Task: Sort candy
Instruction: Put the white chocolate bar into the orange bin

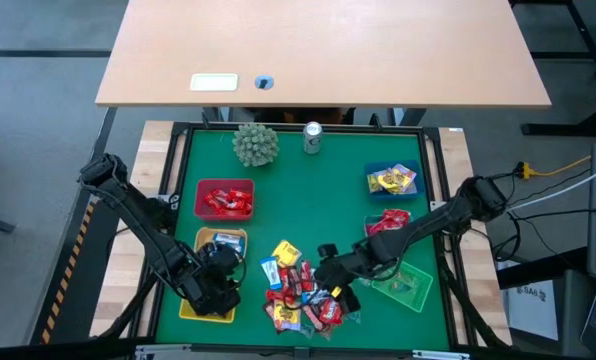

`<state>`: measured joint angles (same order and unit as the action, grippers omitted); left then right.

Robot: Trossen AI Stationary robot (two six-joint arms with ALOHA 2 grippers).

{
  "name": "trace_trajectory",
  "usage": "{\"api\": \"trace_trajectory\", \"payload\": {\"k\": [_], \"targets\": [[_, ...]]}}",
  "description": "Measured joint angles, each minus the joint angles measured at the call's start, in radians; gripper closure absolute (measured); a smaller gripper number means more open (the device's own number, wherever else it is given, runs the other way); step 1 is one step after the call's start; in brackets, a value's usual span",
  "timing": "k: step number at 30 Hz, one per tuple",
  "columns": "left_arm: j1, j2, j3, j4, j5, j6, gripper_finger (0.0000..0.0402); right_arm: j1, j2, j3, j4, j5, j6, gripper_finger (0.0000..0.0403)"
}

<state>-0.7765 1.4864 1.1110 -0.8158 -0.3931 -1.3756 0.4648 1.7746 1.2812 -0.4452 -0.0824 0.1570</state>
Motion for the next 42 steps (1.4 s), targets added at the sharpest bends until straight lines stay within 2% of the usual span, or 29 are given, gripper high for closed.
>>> {"api": "trace_trajectory", "payload": {"k": [6,16,28,31,39,42], "targets": [[0.0,0.0,0.0,0.0,-0.015,0.0,0.0223,0.0,0.048,0.0,0.022,-0.014,0.055,0.0192],[0.002,0.0,0.0,0.007,-0.032,0.0,0.0223,0.0,0.151,0.0,0.028,-0.023,0.059,0.0192],[0.002,0.0,0.0,0.009,-0.037,0.0,0.0223,0.0,0.188,0.001,0.027,-0.033,0.055,0.0194],[0.002,0.0,0.0,0.009,-0.043,0.0,0.0223,0.0,0.188,0.001,0.025,-0.033,0.055,0.0208],[0.002,0.0,0.0,0.009,-0.07,0.0,0.0223,-0.001,0.188,0.001,0.023,-0.042,0.055,0.028],[0.002,0.0,0.0,0.01,-0.07,0.0,0.0223,-0.001,0.188,0.001,0.023,-0.042,0.055,0.0293]]}}
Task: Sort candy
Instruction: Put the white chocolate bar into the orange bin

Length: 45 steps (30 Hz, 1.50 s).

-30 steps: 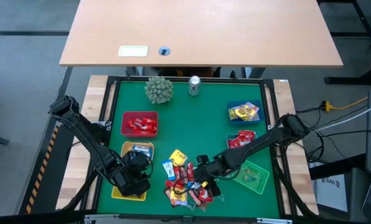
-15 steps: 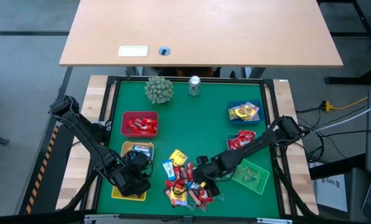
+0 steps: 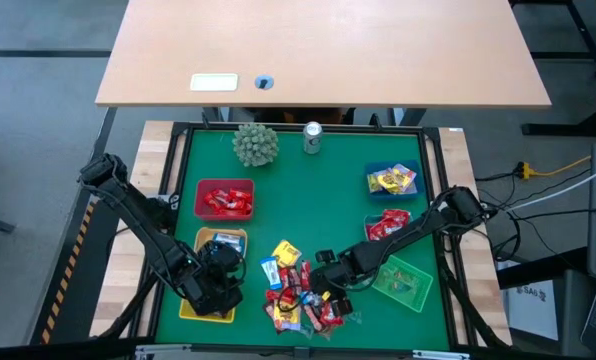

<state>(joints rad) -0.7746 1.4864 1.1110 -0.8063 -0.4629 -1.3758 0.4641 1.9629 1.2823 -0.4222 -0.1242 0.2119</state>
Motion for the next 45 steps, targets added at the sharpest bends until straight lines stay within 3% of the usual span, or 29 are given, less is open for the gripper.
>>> {"api": "trace_trajectory", "payload": {"k": [7,19,25,30,32,39,45], "targets": [[0.0,0.0,0.0,0.035,-0.042,0.03,0.0223,0.0,0.0,0.0,0.0,0.0,0.0,0.0279],[0.0,0.0,0.0,0.326,-0.205,0.527,0.0223,0.0,0.0,0.158,-0.137,0.05,-0.067,0.0282],[0.0,0.0,0.0,0.399,-0.201,0.671,0.0223,0.0,0.0,0.227,-0.146,0.19,-0.12,0.0283],[0.0,0.0,0.0,0.404,-0.2,0.653,0.0223,-0.024,0.0,0.258,-0.128,0.374,-0.15,0.0283],[-0.001,0.0,0.0,0.402,-0.186,0.648,0.0223,-0.046,0.0,0.26,-0.087,0.4,-0.168,0.0283],[-0.016,0.0,0.0,0.401,-0.053,0.615,0.0223,-0.159,0.01,0.26,0.106,0.305,-0.176,0.0283],[-0.028,0.0,0.0,0.4,-0.014,0.554,0.0223,-0.246,0.08,0.259,0.376,0.196,-0.176,0.0283]]}}
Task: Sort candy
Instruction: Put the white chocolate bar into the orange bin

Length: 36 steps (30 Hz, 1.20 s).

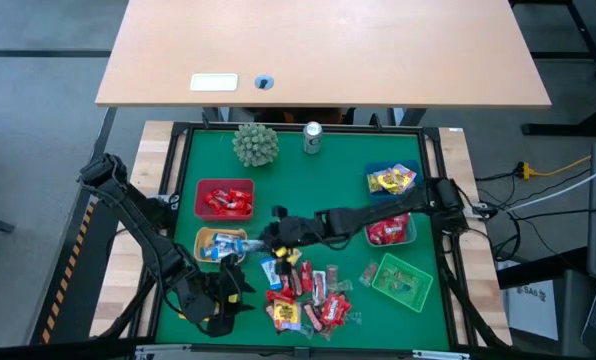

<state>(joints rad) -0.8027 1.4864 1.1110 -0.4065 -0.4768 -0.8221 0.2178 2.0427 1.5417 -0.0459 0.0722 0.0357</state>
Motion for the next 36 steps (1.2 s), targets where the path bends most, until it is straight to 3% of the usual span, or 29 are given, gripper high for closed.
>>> {"api": "trace_trajectory", "payload": {"k": [12,19,29,36], "targets": [[0.001,0.0,0.0,-0.003,-0.003,-0.009,0.0223,-0.049,0.226,0.0,0.586,-0.063,0.013,0.0283],[0.002,0.0,0.0,-0.003,-0.006,-0.007,0.0223,-0.048,0.253,0.0,0.616,-0.058,0.009,0.0274],[0.002,0.0,0.0,-0.003,-0.011,-0.007,0.0223,-0.048,0.253,0.0,0.585,-0.027,0.067,0.0148],[0.002,0.0,0.0,-0.003,-0.012,-0.008,0.0223,-0.049,0.23,-0.001,0.479,-0.055,0.06,0.0115]]}}
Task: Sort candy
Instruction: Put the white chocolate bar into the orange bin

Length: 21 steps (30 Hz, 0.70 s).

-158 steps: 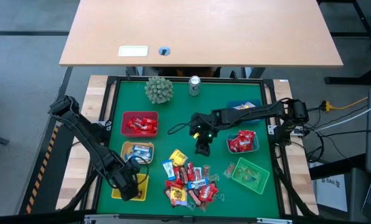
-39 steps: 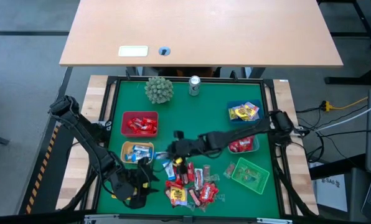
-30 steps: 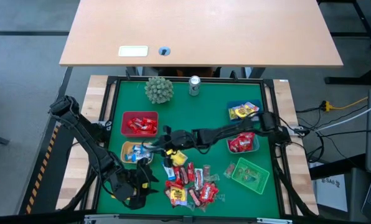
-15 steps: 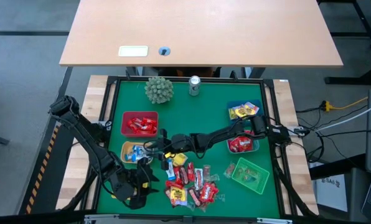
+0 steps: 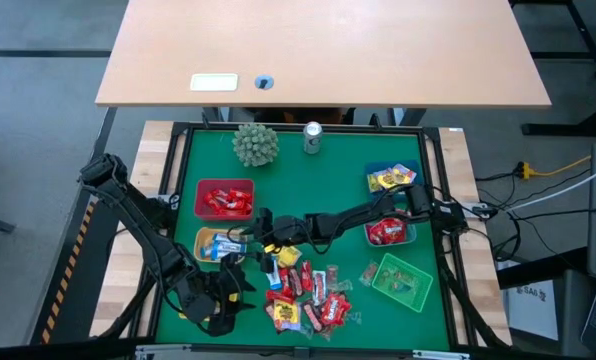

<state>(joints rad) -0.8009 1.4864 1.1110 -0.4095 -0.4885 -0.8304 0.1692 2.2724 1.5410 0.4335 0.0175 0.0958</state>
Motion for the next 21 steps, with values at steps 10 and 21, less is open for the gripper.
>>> {"api": "trace_trajectory", "payload": {"k": [10,21], "targets": [[0.002,0.0,0.0,0.001,-0.031,0.002,0.0223,0.0,-0.179,0.001,-0.482,-0.006,-0.125,0.0114],[0.041,0.0,0.0,0.012,-0.078,0.043,0.0223,0.035,-0.364,-0.041,-0.846,0.073,-0.183,0.0113]]}}
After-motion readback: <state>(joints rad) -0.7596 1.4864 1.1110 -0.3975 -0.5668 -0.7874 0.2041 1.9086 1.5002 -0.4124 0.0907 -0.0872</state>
